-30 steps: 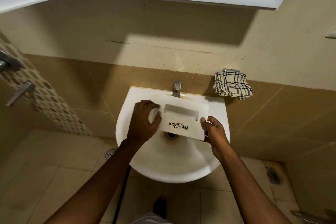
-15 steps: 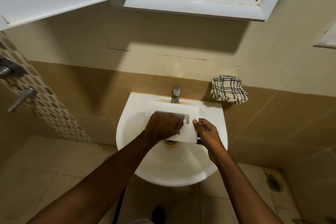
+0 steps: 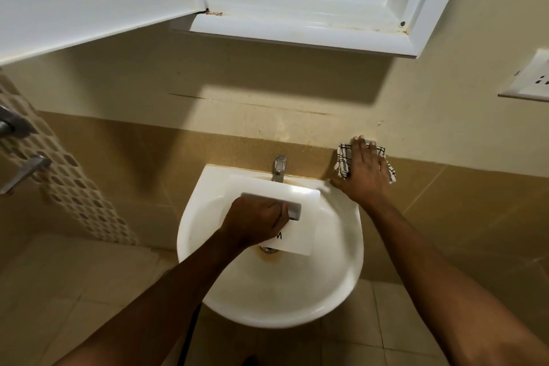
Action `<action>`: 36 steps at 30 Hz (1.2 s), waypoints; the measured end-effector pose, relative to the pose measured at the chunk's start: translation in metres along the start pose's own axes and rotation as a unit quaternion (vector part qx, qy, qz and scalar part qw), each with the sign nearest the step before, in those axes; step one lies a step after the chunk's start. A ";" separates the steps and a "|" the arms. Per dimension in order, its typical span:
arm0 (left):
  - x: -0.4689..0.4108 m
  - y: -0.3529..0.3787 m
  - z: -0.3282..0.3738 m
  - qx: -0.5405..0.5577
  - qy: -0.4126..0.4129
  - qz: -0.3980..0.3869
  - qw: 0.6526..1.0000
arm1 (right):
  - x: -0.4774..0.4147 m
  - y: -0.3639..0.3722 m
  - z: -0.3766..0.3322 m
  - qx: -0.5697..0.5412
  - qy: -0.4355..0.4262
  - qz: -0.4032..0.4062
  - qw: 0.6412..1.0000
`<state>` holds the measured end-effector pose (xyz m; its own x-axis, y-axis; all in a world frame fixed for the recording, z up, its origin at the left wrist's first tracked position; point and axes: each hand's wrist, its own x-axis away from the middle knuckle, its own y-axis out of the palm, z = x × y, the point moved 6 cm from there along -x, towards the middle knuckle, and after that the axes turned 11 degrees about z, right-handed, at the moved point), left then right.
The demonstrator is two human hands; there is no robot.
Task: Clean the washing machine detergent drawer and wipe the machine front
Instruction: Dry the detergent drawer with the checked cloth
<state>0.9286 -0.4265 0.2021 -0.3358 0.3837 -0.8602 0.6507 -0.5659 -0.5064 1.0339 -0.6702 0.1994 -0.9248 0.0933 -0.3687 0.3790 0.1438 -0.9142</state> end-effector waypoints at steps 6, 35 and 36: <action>0.009 0.002 -0.001 -0.011 -0.008 -0.006 1.000 | -0.005 0.026 0.021 0.006 -0.027 -0.061 0.998; 0.038 -0.007 -0.033 -0.067 -0.097 -0.037 0.992 | 0.119 0.039 -0.049 -0.797 0.482 -0.092 0.352; 0.039 -0.006 -0.032 -0.065 -0.098 -0.039 0.992 | 0.122 0.040 -0.050 -0.787 0.488 -0.098 0.365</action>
<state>0.9338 -0.3849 0.1733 -0.5069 0.2663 -0.8198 0.6954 -0.4357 -0.5715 0.9374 -0.6034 0.1265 -0.7786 0.1259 0.6147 0.5678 0.5583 0.6049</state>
